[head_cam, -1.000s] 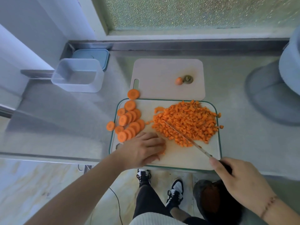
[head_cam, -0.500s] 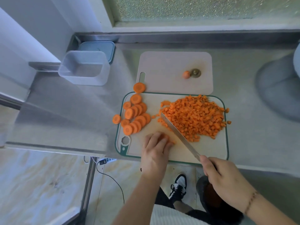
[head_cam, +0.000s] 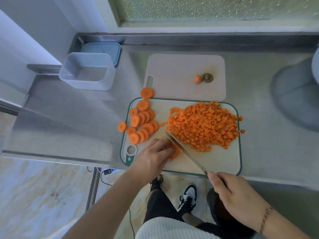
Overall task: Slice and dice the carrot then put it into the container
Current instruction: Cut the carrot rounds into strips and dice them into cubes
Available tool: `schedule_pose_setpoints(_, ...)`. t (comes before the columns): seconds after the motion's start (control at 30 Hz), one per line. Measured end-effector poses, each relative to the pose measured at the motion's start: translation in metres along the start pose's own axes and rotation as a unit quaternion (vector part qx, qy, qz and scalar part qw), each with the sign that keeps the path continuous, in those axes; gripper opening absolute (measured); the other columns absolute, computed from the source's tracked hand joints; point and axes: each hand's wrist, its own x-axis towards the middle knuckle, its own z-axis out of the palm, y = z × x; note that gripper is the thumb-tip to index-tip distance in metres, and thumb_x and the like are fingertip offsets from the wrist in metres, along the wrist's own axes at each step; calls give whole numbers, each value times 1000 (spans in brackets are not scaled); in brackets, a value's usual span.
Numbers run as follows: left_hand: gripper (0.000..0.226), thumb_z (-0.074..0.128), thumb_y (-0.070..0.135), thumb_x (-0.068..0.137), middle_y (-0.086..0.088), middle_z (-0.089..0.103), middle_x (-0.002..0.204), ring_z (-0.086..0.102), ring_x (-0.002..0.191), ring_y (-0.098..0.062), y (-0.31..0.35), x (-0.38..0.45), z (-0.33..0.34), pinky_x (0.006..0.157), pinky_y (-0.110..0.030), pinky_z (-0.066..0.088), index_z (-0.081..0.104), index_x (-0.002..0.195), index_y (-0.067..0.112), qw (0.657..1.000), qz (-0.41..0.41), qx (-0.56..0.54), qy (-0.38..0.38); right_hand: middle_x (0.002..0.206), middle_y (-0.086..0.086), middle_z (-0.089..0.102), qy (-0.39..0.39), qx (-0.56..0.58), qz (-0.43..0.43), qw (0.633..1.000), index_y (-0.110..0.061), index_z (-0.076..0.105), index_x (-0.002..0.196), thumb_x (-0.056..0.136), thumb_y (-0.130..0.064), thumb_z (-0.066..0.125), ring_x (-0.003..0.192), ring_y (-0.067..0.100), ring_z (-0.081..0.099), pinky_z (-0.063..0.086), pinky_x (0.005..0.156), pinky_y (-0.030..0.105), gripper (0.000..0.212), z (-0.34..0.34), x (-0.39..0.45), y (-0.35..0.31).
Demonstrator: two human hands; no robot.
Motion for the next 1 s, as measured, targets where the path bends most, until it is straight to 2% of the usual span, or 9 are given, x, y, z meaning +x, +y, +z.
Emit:
schedule_pose_setpoints(0.07,22,58,17,97,-11,65,112,56,94,-24,6,-3,7,82,-30,49,75,104,5,999,-22,-8,36,53,1,46,1,0,1,1000,-10,50,66,84,-65,23,50,9,46,37,54,25,64,0,1,1)
schedule_pose_setpoints(0.2,15,64,11,94,-9,64,108,56,97,-23,36,-6,24,85,-31,50,75,99,3,988,-117,6,100,51,2,44,1,15,1,1000,-8,52,67,82,-68,23,49,9,45,37,52,24,68,3,3,0)
schedule_pose_setpoints(0.37,9,72,1,89,-9,63,115,58,101,-27,68,-4,35,88,-35,52,73,97,2,966,-222,-18,128,52,3,46,-9,-6,-1,1000,-11,51,65,83,-68,22,50,10,48,39,53,24,66,4,2,-3)
schedule_pose_setpoints(0.43,8,68,7,94,-11,62,120,58,104,-29,69,-5,33,91,-34,52,73,98,3,968,-210,-26,133,53,4,50,-10,-22,-3,1000,-14,52,67,83,-67,21,54,13,53,42,56,26,65,2,2,-4)
schedule_pose_setpoints(0.57,11,68,8,96,-11,67,114,61,106,-34,48,-8,30,93,-41,52,75,101,3,989,-103,-7,109,57,-1,52,-36,-93,-2,995,-22,48,70,88,-62,15,56,14,54,45,61,31,55,-3,4,-9)
schedule_pose_setpoints(0.63,11,71,7,95,-9,69,113,64,106,-33,38,-7,29,92,-40,53,77,103,4,991,-74,-17,106,60,-3,53,-49,-125,0,991,-24,46,72,90,-60,11,57,13,53,47,63,33,53,-5,6,-13)
schedule_pose_setpoints(0.77,14,71,8,95,-8,70,117,64,112,-32,35,-6,30,99,-36,52,78,106,5,993,-46,-16,108,65,-4,54,-53,-174,-20,983,-26,45,76,92,-60,8,58,13,53,50,64,35,53,-1,17,-23)
schedule_pose_setpoints(0.9,7,73,7,93,-10,69,107,64,99,-33,34,-9,28,90,-39,54,76,99,3,992,-37,2,118,59,-2,55,-18,-150,-27,988,-25,48,71,90,-63,9,55,12,55,50,61,35,58,-4,20,-14)
schedule_pose_setpoints(1.0,8,71,9,94,-8,69,101,63,97,-31,36,-10,29,89,-40,54,75,94,3,991,-40,26,127,53,-1,53,-3,-127,-25,992,-25,49,66,86,-67,10,52,15,55,48,57,35,60,-10,10,-2)
